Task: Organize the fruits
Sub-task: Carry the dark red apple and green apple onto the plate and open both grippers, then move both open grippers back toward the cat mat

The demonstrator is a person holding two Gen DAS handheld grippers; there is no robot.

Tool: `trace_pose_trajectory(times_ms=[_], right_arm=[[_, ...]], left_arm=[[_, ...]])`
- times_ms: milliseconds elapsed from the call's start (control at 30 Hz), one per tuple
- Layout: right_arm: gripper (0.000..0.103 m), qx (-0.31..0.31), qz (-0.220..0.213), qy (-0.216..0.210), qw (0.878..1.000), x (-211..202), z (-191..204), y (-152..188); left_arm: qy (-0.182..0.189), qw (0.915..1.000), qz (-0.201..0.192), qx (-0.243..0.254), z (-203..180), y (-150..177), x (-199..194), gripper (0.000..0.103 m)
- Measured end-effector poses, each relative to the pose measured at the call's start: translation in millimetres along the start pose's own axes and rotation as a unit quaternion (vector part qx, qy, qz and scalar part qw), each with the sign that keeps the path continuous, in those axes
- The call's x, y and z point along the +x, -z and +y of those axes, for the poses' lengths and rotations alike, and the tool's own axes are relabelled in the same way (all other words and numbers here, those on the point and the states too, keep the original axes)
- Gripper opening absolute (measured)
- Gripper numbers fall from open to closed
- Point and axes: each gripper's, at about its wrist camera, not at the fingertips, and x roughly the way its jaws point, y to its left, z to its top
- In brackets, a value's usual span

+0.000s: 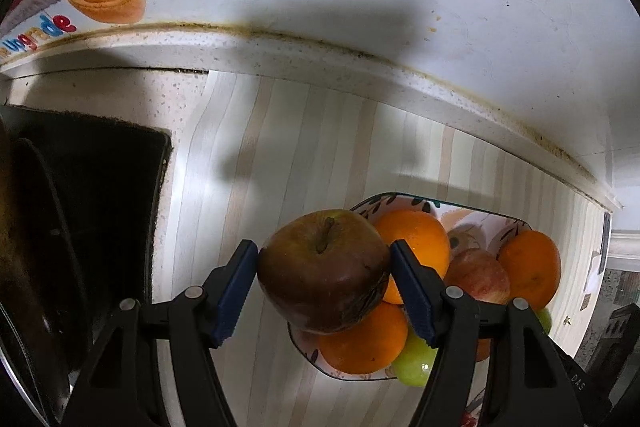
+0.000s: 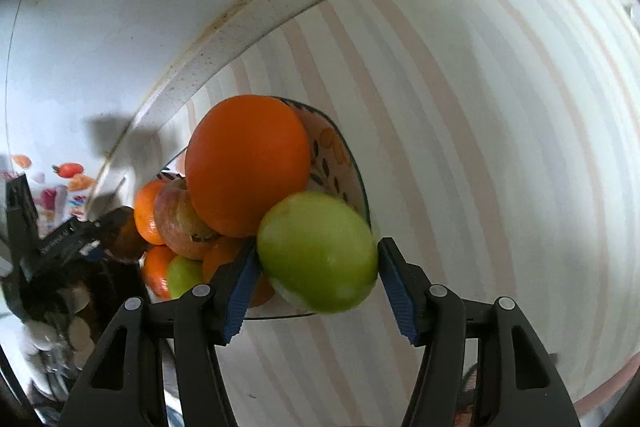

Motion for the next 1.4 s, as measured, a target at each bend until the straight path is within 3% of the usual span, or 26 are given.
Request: trace_pose_trajectory(times_ms=[167, 233, 333, 567, 667, 833, 967, 1233, 1400], right_arm=[[0.075, -0.004, 0.001, -0.009, 1.000, -0.3, 6.0, 2.9], [0.087, -0.008, 0.002, -0.011, 1.000, -0.3, 11.4, 2.4], [0.093, -0.017, 0.000, -0.006, 1.000, -1.2, 20.8, 2.6], [0.096, -0.051, -0.012, 0.017, 0.998, -11.3, 40.9, 9.5], [0.096, -0.085, -0.033, 0.048, 0.995, -21.9, 54.8, 16.9], [0.097, -0.144, -0.066, 0.099, 0.982, -47.3, 69.6, 40.1], [0.097, -0.168, -0.081, 0.114, 0.976, -66.1, 73.4, 62.6], [0.097, -0.201, -0.109, 0.111, 0.967, -108.2, 77.6, 113.3], [0.097, -0.222, -0.155, 0.108, 0.957, -153.9, 81.5, 154.1]], left_arm=[[0.010, 0.9999, 0.010, -0.003, 2.5, -3.8, 3.7, 0.068], [0.017, 0.9998, 0.011, -0.003, 3.4, -4.4, 3.6, 0.076], [0.019, 0.9997, 0.012, -0.004, 3.7, -3.7, 1.8, 0.086], [0.014, 0.9998, -0.003, -0.011, 5.4, 0.6, -9.5, 0.087], [0.010, 0.9994, -0.031, -0.016, 6.6, 8.5, -30.0, 0.087], [-0.038, 0.9946, -0.095, 0.018, -7.1, 54.6, -72.3, 0.087], [-0.035, 0.9945, -0.094, 0.030, -12.6, 91.8, -89.1, 0.087], [-0.037, 0.9873, -0.143, 0.059, -28.4, 164.3, -130.6, 0.087], [-0.037, 0.9801, -0.174, 0.087, -35.3, 206.0, -160.6, 0.087]])
